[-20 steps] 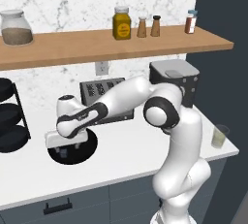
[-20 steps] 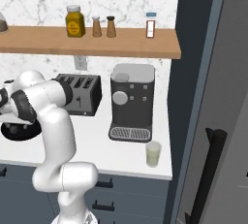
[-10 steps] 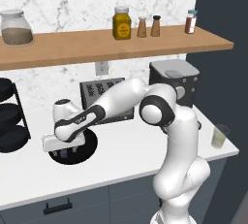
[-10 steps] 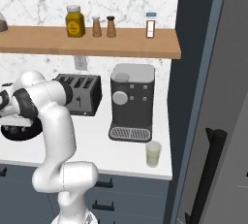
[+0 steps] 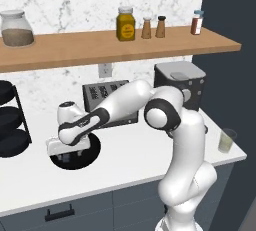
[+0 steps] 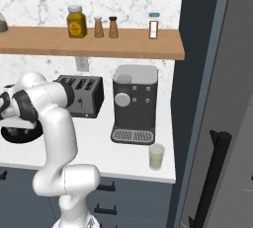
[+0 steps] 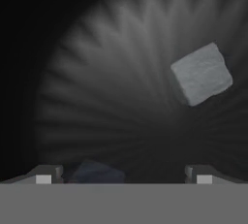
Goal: Grab a lemon wedge from the fridge and one ice cube from the ice bowl, and put them in the glass of lemonade.
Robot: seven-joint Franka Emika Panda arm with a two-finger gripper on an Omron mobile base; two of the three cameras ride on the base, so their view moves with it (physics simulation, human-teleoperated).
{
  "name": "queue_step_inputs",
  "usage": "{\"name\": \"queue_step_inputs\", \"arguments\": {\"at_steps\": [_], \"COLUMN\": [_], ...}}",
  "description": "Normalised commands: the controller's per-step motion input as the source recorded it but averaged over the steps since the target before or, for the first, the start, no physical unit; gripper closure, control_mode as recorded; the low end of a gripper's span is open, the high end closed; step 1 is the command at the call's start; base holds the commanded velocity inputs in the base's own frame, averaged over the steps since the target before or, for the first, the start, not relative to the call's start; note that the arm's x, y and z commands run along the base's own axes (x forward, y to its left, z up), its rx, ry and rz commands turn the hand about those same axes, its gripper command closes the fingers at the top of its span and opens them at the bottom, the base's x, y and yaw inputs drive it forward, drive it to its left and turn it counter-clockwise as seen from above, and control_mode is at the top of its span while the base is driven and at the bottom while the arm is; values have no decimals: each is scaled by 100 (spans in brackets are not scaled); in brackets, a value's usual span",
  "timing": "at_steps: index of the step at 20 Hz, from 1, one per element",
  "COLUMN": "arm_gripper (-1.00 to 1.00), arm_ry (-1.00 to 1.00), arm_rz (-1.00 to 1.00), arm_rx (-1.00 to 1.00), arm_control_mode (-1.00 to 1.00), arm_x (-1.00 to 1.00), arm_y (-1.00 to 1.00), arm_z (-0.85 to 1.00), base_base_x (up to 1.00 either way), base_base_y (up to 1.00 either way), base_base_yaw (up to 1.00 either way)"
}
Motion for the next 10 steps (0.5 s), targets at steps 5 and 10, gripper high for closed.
{"name": "queue_step_inputs", "arguments": {"at_steps": [5, 10], "arm_gripper": [-100, -100], "arm_ry": [0, 0], "arm_rz": [-1, 0], "arm_rx": [0, 0], "arm_control_mode": [-100, -100], "arm_x": [0, 0], "arm_y": [-5, -17], "arm_z": [-20, -2], "base_base_x": [0, 0], "base_base_y": [0, 0], "base_base_yaw": [0, 0]}}
